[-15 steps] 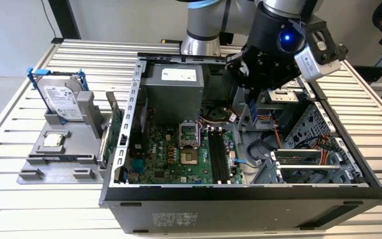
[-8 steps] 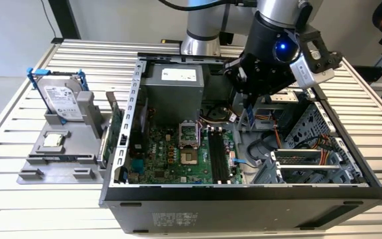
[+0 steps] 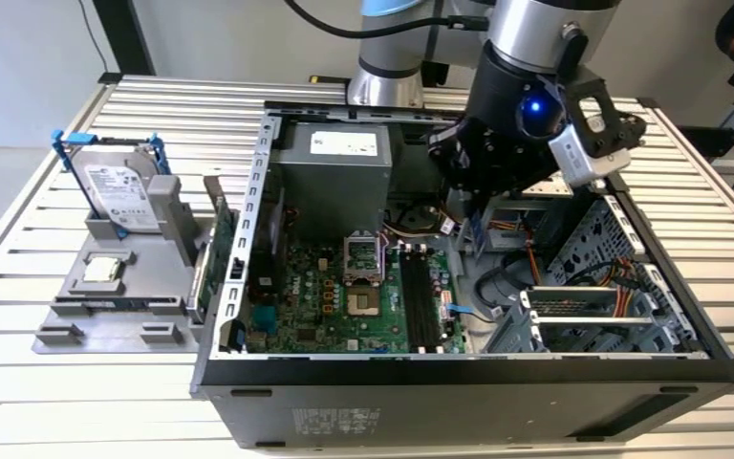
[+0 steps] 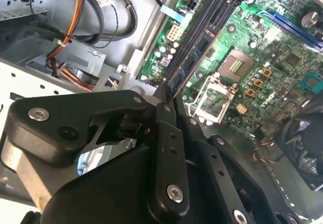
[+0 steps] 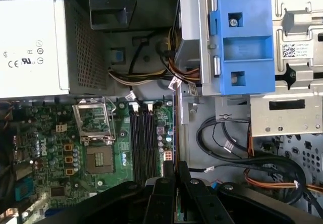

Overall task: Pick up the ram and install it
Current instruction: 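Insert the ram into the slot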

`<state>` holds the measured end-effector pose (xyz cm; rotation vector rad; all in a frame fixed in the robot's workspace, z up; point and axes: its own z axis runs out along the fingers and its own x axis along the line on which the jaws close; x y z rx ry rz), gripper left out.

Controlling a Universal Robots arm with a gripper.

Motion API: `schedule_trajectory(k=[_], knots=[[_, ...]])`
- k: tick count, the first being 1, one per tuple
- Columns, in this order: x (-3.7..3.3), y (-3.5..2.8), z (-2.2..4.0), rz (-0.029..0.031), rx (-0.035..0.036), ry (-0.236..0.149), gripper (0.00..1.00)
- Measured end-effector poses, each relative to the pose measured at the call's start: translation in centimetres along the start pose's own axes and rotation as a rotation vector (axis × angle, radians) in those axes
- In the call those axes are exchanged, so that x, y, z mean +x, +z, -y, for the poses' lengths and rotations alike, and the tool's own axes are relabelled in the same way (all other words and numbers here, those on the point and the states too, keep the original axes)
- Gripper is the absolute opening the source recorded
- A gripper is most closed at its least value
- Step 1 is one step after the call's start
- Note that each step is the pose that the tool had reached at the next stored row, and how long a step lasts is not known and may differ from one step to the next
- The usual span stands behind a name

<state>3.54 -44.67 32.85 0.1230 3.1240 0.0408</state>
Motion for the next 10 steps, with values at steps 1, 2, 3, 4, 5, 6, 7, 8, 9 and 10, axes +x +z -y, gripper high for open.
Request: schedule_trajectory(k=[1,2,3,4,5,6,7,8,9,10], knots=[[0.0,0.08,0.0,0.0001,0.0005,0.0,0.0],[0.0,0.15,0.03,0.0001,0.0009,0.001,0.0],[0.01,0.23,0.07,0.0001,0.0012,0.001,0.0],[0.02,0.37,0.09,0.0002,0.0013,0.002,0.0],[0.06,0.55,0.09,0.0002,0.0014,0.002,0.0],[0.18,0.72,0.11,0.0002,0.0014,0.003,0.0],[0.35,0.91,0.13,0.0002,0.0015,0.004,0.0],[0.51,1.11,0.14,0.0002,0.0014,0.004,0.0],[0.63,1.28,0.16,0.0002,0.0015,0.004,0.0],[0.7,1.45,0.17,0.0002,0.0015,0.004,0.0]])
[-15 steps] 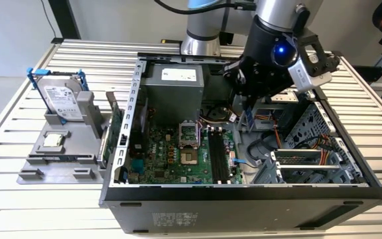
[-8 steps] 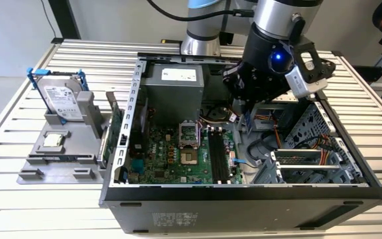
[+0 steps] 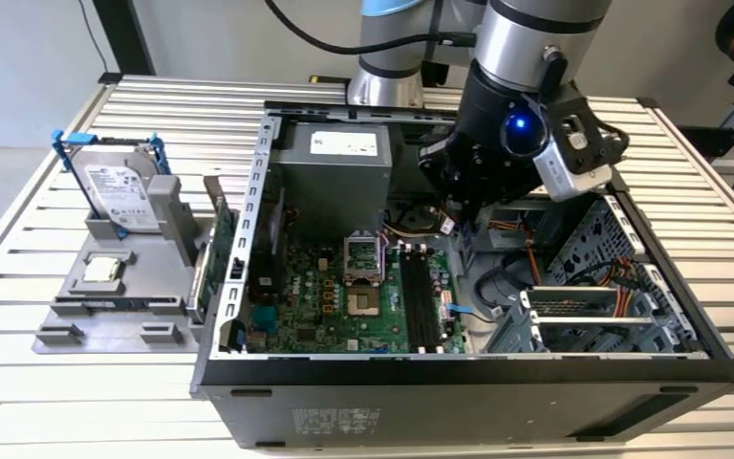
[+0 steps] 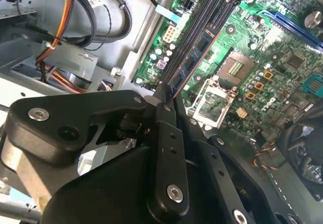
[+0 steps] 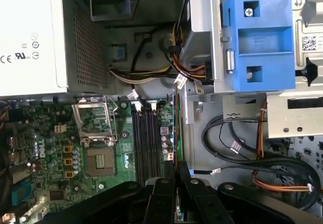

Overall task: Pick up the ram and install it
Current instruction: 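Insert the ram into the slot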

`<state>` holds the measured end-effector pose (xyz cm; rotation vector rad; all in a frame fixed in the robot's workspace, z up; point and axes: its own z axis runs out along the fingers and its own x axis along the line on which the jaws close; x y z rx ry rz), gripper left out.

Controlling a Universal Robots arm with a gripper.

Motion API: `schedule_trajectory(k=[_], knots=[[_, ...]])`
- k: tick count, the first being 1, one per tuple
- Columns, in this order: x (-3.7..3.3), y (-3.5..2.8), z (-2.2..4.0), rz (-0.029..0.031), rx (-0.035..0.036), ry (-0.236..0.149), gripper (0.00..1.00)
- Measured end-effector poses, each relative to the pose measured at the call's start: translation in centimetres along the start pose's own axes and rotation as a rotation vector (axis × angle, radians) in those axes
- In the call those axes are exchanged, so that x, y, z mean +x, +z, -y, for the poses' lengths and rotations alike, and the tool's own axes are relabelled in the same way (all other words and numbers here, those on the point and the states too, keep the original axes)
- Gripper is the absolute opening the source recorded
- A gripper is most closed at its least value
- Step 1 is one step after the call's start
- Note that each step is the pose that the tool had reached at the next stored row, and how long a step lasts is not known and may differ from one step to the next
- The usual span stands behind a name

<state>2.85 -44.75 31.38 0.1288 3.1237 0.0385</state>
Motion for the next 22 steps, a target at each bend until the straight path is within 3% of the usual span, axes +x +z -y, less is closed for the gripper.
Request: schedule_trajectory(k=[5,13,19,22], knots=[[0.01,0.9,0.24,0.0,0.0,0.0,0.0],[-0.03,2.3,1.17,0.0005,-0.0003,0.0,0.0],[-0.05,2.43,1.29,0.0004,-0.0001,0.0,0.0],[-0.03,2.92,1.31,0.0003,-0.0001,-0.002,0.0]])
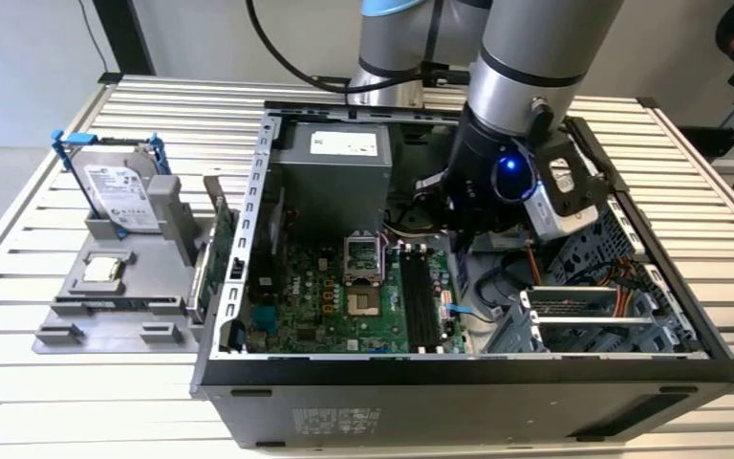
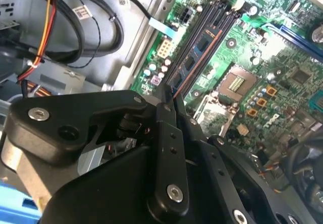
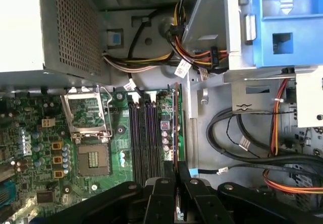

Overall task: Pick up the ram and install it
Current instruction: 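Insert the ram into the slot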

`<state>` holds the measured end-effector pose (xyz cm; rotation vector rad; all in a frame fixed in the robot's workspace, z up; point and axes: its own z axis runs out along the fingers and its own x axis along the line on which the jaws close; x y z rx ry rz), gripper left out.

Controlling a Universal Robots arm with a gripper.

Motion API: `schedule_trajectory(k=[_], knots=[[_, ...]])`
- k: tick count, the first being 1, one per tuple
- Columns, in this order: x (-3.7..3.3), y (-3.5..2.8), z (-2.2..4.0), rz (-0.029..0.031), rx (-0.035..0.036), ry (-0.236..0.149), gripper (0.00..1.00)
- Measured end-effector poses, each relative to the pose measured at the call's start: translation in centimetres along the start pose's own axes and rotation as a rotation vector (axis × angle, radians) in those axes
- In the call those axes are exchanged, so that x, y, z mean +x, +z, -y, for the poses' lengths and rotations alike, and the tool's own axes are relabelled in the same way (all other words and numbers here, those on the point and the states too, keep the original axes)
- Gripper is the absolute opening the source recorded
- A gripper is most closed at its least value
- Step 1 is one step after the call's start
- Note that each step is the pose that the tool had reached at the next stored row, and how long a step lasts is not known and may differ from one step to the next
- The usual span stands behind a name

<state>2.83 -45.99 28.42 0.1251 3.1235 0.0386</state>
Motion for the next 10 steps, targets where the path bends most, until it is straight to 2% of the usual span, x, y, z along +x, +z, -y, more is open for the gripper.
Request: schedule_trajectory(k=[5,10], knots=[[0.11,0.93,0.03,-0.0001,0.0,-0.005,0.0],[0.59,1.82,0.09,-0.0001,0.0001,-0.005,0.0]])
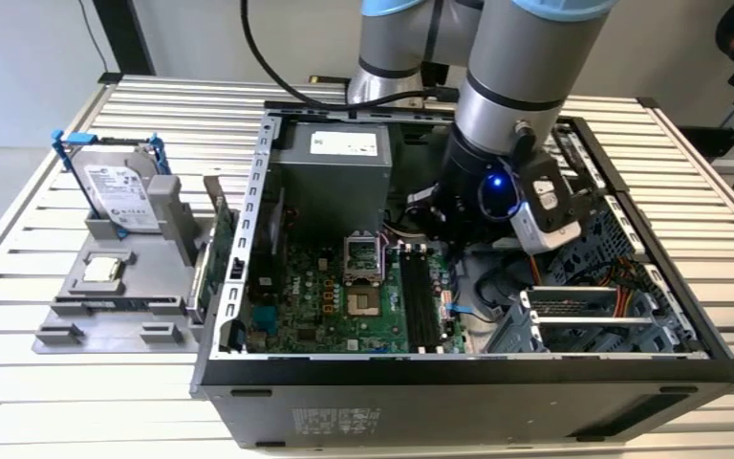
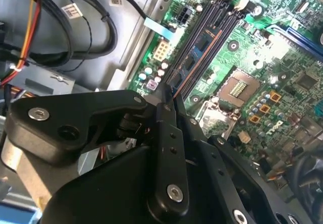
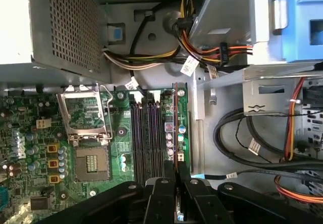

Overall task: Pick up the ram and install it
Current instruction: 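Insert the ram into the slot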

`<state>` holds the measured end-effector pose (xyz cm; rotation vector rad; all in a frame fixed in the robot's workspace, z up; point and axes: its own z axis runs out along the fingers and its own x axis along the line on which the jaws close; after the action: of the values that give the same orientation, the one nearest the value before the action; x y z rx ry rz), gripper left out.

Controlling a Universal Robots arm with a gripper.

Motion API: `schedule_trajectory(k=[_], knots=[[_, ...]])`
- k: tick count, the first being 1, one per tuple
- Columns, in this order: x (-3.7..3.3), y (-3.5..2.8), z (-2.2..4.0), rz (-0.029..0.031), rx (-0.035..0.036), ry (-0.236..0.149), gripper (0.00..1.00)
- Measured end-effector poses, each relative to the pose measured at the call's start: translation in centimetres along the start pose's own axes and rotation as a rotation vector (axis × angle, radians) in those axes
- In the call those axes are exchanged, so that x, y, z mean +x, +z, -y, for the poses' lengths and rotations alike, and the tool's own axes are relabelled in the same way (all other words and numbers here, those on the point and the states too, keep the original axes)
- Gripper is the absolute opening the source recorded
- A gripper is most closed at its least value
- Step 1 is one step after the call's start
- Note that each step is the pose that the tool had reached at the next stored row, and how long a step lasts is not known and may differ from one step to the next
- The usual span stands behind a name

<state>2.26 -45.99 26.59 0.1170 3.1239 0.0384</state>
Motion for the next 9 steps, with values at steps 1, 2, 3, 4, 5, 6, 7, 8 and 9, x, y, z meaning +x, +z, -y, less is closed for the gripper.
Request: schedule_trajectory(k=[1,2,3,4,5,6,7,8,9], knots=[[0.1,0.19,0.01,0.0,-0.0001,0.0,0.0],[0.19,0.36,0.03,0.0,0.0,0.0,0.0],[0.24,0.55,0.04,0.0001,-0.0001,0.0,0.0],[0.25,0.73,0.05,0.0,-0.0001,0.0,0.0],[0.26,0.91,0.05,0.0,-0.0001,0.0,0.0],[0.26,1.09,0.06,0.0,0.0,0.0,0.0],[0.27,1.27,0.07,0.0,0.0,0.0,0.0],[0.28,1.46,0.09,0.0,0.0,0.0,0.0],[0.28,1.64,0.11,0.0,-0.0002,0.0,0.0]])
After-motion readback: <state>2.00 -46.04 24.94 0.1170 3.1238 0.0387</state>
